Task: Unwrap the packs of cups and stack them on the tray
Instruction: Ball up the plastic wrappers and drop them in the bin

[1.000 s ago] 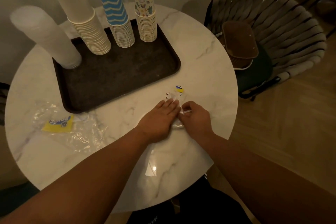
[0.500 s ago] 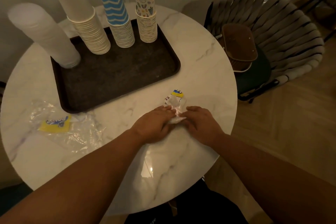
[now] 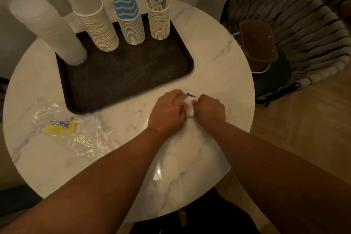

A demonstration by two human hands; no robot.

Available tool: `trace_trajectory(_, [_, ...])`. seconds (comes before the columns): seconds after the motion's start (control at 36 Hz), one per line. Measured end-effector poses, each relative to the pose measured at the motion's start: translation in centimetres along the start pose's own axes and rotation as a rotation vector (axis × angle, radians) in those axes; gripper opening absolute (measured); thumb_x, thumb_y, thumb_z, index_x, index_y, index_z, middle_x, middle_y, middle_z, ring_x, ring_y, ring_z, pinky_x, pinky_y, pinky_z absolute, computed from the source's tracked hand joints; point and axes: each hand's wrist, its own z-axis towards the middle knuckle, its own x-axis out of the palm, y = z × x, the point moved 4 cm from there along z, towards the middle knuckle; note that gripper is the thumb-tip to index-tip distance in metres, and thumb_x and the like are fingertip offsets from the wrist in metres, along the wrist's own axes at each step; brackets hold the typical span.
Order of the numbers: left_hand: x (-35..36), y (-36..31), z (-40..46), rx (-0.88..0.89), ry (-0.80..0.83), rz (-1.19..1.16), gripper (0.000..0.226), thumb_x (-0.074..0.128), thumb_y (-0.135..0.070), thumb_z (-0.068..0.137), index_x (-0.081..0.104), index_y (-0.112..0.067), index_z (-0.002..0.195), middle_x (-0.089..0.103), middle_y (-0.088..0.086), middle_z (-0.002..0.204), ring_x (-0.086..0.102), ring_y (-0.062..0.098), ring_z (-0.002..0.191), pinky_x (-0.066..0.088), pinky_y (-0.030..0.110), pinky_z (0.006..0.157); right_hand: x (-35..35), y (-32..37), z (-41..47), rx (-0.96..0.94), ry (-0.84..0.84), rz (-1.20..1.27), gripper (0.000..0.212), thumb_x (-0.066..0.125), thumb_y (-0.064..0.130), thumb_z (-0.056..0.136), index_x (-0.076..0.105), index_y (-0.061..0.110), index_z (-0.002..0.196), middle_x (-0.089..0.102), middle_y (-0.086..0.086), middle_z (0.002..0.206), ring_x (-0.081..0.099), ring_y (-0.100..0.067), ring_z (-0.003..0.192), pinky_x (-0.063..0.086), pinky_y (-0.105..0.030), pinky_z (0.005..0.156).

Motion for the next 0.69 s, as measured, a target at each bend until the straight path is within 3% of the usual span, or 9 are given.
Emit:
trace_trajectory(0.08, [2.4, 0.2, -1.9, 0.232, 0.145, 0.102, 0.039, 0.067, -0.008, 0.078, 0.068, 0.000, 0.116, 0.067, 0.020, 0.118, 0.063, 0.034, 0.106, 0.051, 0.036, 0.088, -0.2, -0.2, 0.1, 0.060, 0.006, 0.070, 0.032, 0.046, 0.040, 0.095, 0.058, 0.013, 0.109, 0.064, -0.012, 0.113, 0.057, -0.033, 0.110, 0.042, -0.037, 0.091])
trace_trajectory(0.22, [3.5, 0.4, -2.1, 0.148, 0.307, 0.177, 0.044, 0.063, -0.011, 0.078, 0.067, -0.002, 0.121, 0.065, 0.018, 0.126, 0.063, 0.038, 0.113, 0.052, 0.043, 0.092, -0.7, -1.5, -0.8, 0.139, -0.085, 0.220, 0.049, 0.050, 0.053, 0.092, 0.059, 0.007, 0.105, 0.066, -0.015, 0.107, 0.060, -0.035, 0.106, 0.048, -0.040, 0.090])
trace_trajectory(0.33, [3.7, 0.0, -2.1, 0.030, 0.315, 0.069, 0.051, 0.057, -0.006, 0.086, 0.055, -0.003, 0.136, 0.055, 0.017, 0.139, 0.049, 0.038, 0.130, 0.033, 0.037, 0.112, 0.4, -1.0, -1.8, 0.212, 0.027, 0.287, 0.062, 0.049, 0.065, 0.087, 0.067, 0.007, 0.100, 0.070, -0.014, 0.103, 0.063, -0.032, 0.102, 0.047, -0.033, 0.083])
trace_trajectory(0.39, [3.4, -0.2, -2.5, -0.017, 0.317, -0.012, 0.051, 0.053, -0.005, 0.088, 0.053, -0.005, 0.139, 0.051, 0.015, 0.144, 0.042, 0.035, 0.136, 0.022, 0.032, 0.119, 0.8, -0.4, -2.3, 0.226, 0.133, 0.428, 0.064, 0.052, 0.067, 0.084, 0.067, 0.006, 0.094, 0.073, -0.013, 0.086, 0.069, -0.029, 0.084, 0.051, -0.033, 0.079])
trace_trajectory(0.47, [2.6, -0.3, -3.5, -0.020, 0.357, -0.059, 0.050, 0.049, -0.003, 0.088, 0.053, -0.003, 0.138, 0.050, 0.017, 0.144, 0.040, 0.035, 0.137, 0.007, 0.018, 0.116, 1.2, 0.3, -3.3, 0.250, 0.262, 0.566, 0.061, 0.057, 0.061, 0.086, 0.070, 0.001, 0.083, 0.071, -0.012, 0.066, 0.066, -0.023, 0.055, 0.055, -0.033, 0.073])
trace_trajectory(0.56, [1.8, 0.1, -4.8, 0.002, 0.489, -0.031, 0.059, 0.046, -0.003, 0.090, 0.040, -0.010, 0.148, 0.035, 0.008, 0.156, 0.027, 0.027, 0.145, 0.009, 0.022, 0.118, 0.9, 0.9, -4.2, 0.277, 0.232, 0.574, 0.056, 0.068, 0.058, 0.079, 0.065, 0.004, 0.063, 0.066, -0.013, 0.062, 0.061, -0.024, 0.055, 0.052, -0.033, 0.070])
trace_trajectory(0.61, [1.1, 0.7, -6.0, -0.023, 0.592, -0.027, 0.065, 0.047, -0.003, 0.092, 0.030, -0.016, 0.153, 0.023, 0.003, 0.161, 0.019, 0.022, 0.148, 0.013, 0.026, 0.120, 0.8, 1.6, -5.2, 0.309, 0.209, 0.598, 0.047, 0.075, 0.045, 0.078, 0.057, 0.006, 0.057, 0.060, -0.014, 0.058, 0.057, -0.027, 0.055, 0.049, -0.033, 0.063])
trace_trajectory(0.69, [-1.1, 1.1, -7.6, -0.041, 0.662, -0.055, 0.063, 0.048, -0.005, 0.092, 0.036, -0.024, 0.151, 0.028, 0.002, 0.159, 0.030, 0.022, 0.143, 0.022, 0.026, 0.115, 1.4, 2.9, -7.0, 0.371, 0.305, 0.683, 0.032, 0.068, 0.014, 0.084, 0.052, 0.007, 0.057, 0.052, -0.013, 0.055, 0.050, -0.025, 0.050, 0.044, -0.034, 0.057])
